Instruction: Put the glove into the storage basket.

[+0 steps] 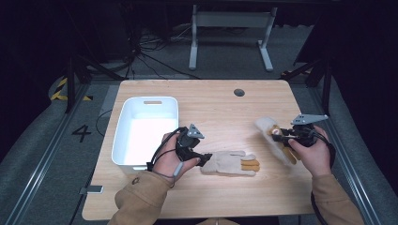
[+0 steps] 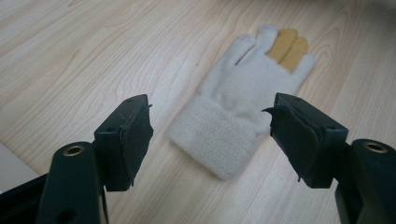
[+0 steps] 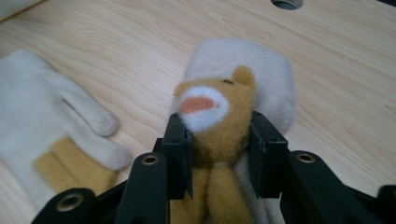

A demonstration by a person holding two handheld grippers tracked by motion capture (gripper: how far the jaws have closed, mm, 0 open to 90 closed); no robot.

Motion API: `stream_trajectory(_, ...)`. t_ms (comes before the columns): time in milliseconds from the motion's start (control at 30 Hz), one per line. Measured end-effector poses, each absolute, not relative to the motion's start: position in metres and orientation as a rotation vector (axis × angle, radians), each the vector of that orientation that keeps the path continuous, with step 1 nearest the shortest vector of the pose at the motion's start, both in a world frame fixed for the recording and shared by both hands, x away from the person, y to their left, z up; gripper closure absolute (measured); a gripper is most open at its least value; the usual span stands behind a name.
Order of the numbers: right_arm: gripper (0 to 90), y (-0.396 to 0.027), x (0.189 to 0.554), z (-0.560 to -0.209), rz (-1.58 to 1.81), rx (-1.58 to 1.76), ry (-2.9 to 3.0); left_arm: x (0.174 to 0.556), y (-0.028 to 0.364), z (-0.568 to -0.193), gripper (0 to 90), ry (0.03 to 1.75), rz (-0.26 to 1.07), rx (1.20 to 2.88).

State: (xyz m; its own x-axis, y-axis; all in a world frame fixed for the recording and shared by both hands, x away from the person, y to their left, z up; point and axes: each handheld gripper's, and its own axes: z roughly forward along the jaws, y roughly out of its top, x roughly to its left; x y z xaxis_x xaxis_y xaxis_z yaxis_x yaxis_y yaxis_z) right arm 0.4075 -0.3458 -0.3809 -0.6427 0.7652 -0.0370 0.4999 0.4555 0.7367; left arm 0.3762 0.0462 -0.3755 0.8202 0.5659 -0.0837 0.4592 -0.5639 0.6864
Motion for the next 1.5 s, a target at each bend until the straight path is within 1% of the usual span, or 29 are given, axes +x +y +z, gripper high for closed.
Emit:
stream_trajectory(100, 63.9, -0.340, 0.405, -0.377, 1.027, 1.030, 2.385, 0.376, 0.046, -0.375, 31.5, 0.749, 0.185, 2.275)
stream_trajectory(133, 63.9, -0.336, 0.404, -0.376, 1.058, 1.004, 2.405, 0.375, 0.046, -0.375, 36.9, 0.755, 0.169, 2.289)
stream_trajectory(300, 63.7, -0.325, 0.401, -0.374, 1.083, 0.931, 2.454, 0.376, 0.049, -0.373, 37.4, 0.769, 0.189, 2.282)
stream_trajectory(433, 63.6, -0.316, 0.398, -0.374, 1.110, 0.882, 2.487, 0.376, 0.051, -0.374, 35.5, 0.790, 0.163, 2.270)
stream_trajectory(533, 63.5, -0.311, 0.398, -0.375, 1.129, 0.858, 2.506, 0.376, 0.051, -0.373, 35.7, 0.796, 0.156, 2.287)
stream_trajectory(567, 63.4, -0.306, 0.396, -0.376, 1.134, 0.832, 2.518, 0.376, 0.051, -0.373, 37.5, 0.797, 0.149, 2.291)
stream_trajectory(767, 62.9, -0.291, 0.394, -0.378, 1.157, 0.752, 2.550, 0.377, 0.052, -0.372, 37.4, 0.808, 0.138, 2.299)
stream_trajectory(1000, 62.9, -0.279, 0.392, -0.381, 1.162, 0.681, 2.583, 0.377, 0.051, -0.374, 32.3, 0.797, 0.130, 2.305)
stream_trajectory(1033, 62.9, -0.274, 0.391, -0.383, 1.164, 0.651, 2.598, 0.377, 0.049, -0.375, 30.1, 0.789, 0.128, 2.308)
stream_trajectory(1300, 62.4, -0.258, 0.388, -0.391, 1.181, 0.575, 2.642, 0.376, 0.045, -0.380, 29.3, 0.768, 0.168, 2.330)
stream_trajectory(1433, 62.4, -0.248, 0.388, -0.394, 1.184, 0.528, 2.667, 0.374, 0.046, -0.385, 37.2, 0.761, 0.163, 2.339)
stream_trajectory(1500, 62.3, -0.243, 0.389, -0.396, 1.188, 0.495, 2.683, 0.374, 0.047, -0.388, 38.8, 0.762, 0.146, 2.336)
